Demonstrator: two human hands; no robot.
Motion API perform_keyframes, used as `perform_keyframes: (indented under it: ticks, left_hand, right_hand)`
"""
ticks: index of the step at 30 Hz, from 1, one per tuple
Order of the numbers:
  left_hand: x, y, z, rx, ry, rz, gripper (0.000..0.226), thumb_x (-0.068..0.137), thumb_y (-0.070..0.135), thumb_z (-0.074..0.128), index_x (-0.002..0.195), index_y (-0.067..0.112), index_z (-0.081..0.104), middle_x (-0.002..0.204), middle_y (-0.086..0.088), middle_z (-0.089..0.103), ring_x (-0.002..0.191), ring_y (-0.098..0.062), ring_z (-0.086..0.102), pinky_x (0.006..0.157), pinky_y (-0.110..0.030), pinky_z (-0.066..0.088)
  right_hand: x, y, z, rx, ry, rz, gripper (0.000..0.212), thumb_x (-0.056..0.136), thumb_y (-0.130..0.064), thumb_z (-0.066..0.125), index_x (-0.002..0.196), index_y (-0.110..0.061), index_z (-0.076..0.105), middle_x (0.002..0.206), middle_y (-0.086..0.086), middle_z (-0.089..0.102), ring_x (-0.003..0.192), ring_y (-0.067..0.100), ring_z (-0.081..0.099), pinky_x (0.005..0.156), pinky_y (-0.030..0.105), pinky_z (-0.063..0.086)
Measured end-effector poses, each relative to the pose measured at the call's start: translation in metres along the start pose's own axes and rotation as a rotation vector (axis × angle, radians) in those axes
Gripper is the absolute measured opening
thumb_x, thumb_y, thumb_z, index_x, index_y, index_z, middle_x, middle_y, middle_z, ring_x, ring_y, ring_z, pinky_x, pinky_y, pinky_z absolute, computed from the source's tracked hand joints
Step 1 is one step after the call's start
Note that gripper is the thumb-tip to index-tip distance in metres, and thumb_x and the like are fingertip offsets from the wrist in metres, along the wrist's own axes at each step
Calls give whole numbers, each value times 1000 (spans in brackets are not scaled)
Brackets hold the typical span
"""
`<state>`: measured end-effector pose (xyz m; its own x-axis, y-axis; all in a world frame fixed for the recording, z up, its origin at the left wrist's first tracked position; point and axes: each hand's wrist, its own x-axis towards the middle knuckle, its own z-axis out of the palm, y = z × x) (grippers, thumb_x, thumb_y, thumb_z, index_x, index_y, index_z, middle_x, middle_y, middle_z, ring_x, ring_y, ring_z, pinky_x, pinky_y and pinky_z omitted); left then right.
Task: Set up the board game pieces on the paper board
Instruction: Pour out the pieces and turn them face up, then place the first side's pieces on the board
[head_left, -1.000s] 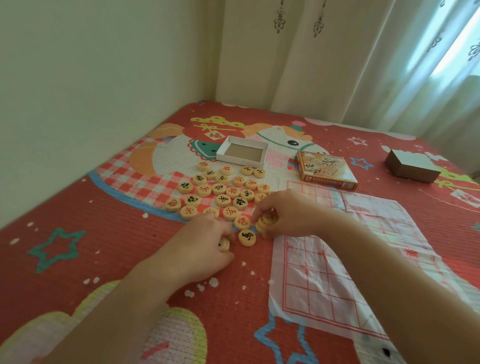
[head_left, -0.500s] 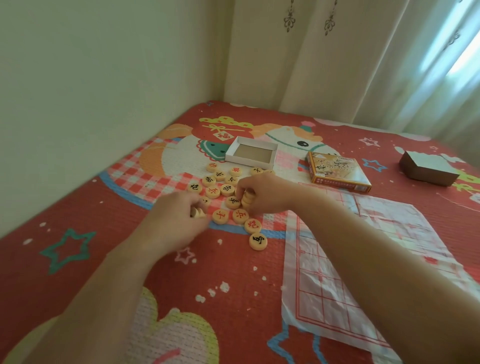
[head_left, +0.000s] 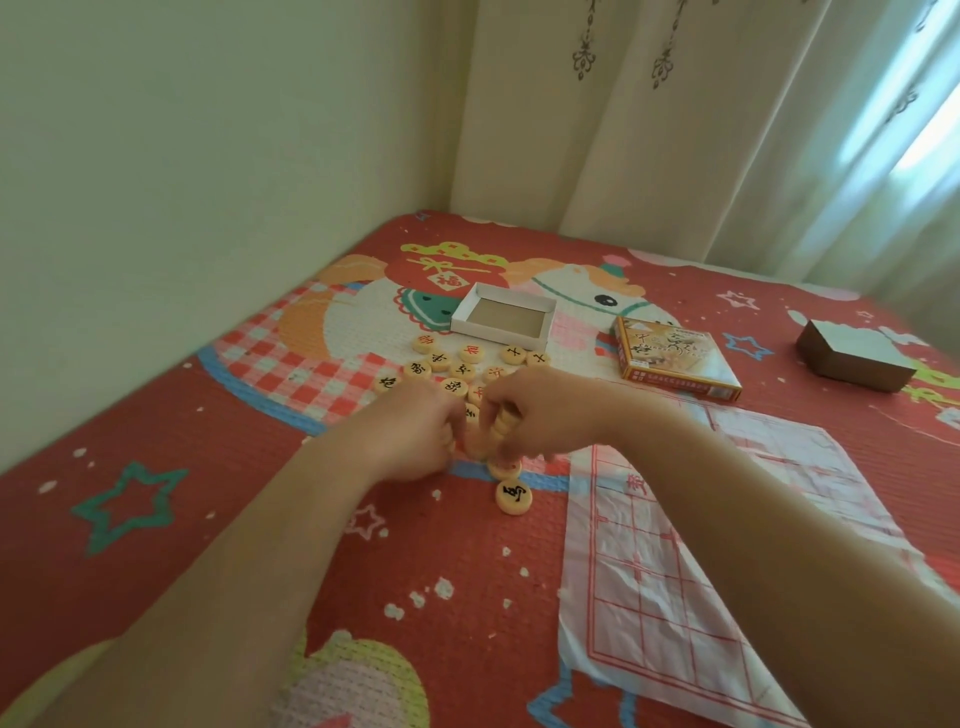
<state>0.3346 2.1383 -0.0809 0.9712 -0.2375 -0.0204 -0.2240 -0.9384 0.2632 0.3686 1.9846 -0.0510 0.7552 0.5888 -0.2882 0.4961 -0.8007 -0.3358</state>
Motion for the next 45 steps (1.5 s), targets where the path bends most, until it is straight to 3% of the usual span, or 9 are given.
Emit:
perform_keyframes:
  ticks: [4, 9, 12, 18, 26, 33, 35, 39, 45]
  left_hand:
    - [-1, 1, 2, -28, -16, 10, 25, 83, 9, 58, 104, 21, 63, 96, 3, 46, 93, -16, 49, 71, -25, 36]
    - [-12, -37, -19, -385, 84, -137, 13, 87, 9, 58, 90, 20, 61, 85, 3, 59, 66, -13, 63, 55, -24, 50]
    - [-14, -65, -27, -439, 108, -246, 14, 87, 5, 56, 88, 18, 63, 68, -6, 65, 63, -22, 66, 68, -39, 58]
    - [6, -54, -31, -320, 21, -252, 18, 87, 1, 53, 91, 16, 62, 80, -6, 64, 61, -15, 65, 66, -33, 58]
    - [27, -27, -23, -39, -81, -231, 13, 80, 21, 70, 91, 22, 63, 94, 0, 60, 78, -14, 56, 54, -21, 40]
    - [27, -23, -16, 13, -8, -176, 17, 80, 11, 63, 95, 18, 65, 86, 1, 54, 74, -14, 52, 54, -22, 38]
    - [26, -28, -19, -245, 33, -172, 11, 82, 14, 64, 92, 18, 64, 87, 2, 56, 72, -15, 58, 62, -26, 47]
    - [19, -24, -25, -1270, 84, -283, 14, 86, 1, 59, 95, 10, 64, 90, -13, 65, 68, -23, 72, 54, -23, 58]
    - [23, 8, -7, -2177, -159, -442, 19, 90, 2, 50, 105, -1, 60, 98, -29, 59, 68, -36, 70, 45, -26, 56]
  right_hand:
    - [4, -5, 12, -100, -38, 57, 26, 76, -15, 68, 94, -18, 50, 100, 8, 59, 64, 20, 63, 46, 22, 46]
    - [6, -3, 11, 24, -64, 83, 22, 77, -8, 65, 91, -15, 49, 91, 9, 61, 75, 24, 67, 55, 28, 57]
    - [8, 2, 6, 81, -5, 88, 18, 79, -6, 63, 91, -14, 51, 83, 7, 59, 68, 20, 63, 51, 24, 55]
    - [32, 0, -2, 71, 187, 55, 13, 80, -12, 62, 93, -15, 62, 79, 1, 59, 54, 14, 59, 50, 26, 52]
    - [54, -10, 3, -62, 127, 54, 22, 75, -17, 68, 98, -17, 69, 84, 4, 67, 60, 17, 65, 45, 22, 49]
    - [52, -9, 6, -118, 230, 25, 23, 74, -16, 66, 95, -17, 73, 86, 2, 71, 76, 17, 65, 59, 25, 50]
    - [42, 0, 2, 130, 337, 36, 22, 75, -15, 67, 95, -19, 74, 83, -1, 70, 69, 16, 65, 60, 28, 55]
    - [14, 18, 0, 659, 560, -41, 24, 72, -9, 75, 94, -19, 73, 81, -1, 68, 66, 11, 63, 68, 28, 56]
    - [-11, 17, -3, 703, 662, -208, 28, 73, -4, 74, 92, -24, 68, 80, -14, 63, 66, -7, 57, 66, 12, 50]
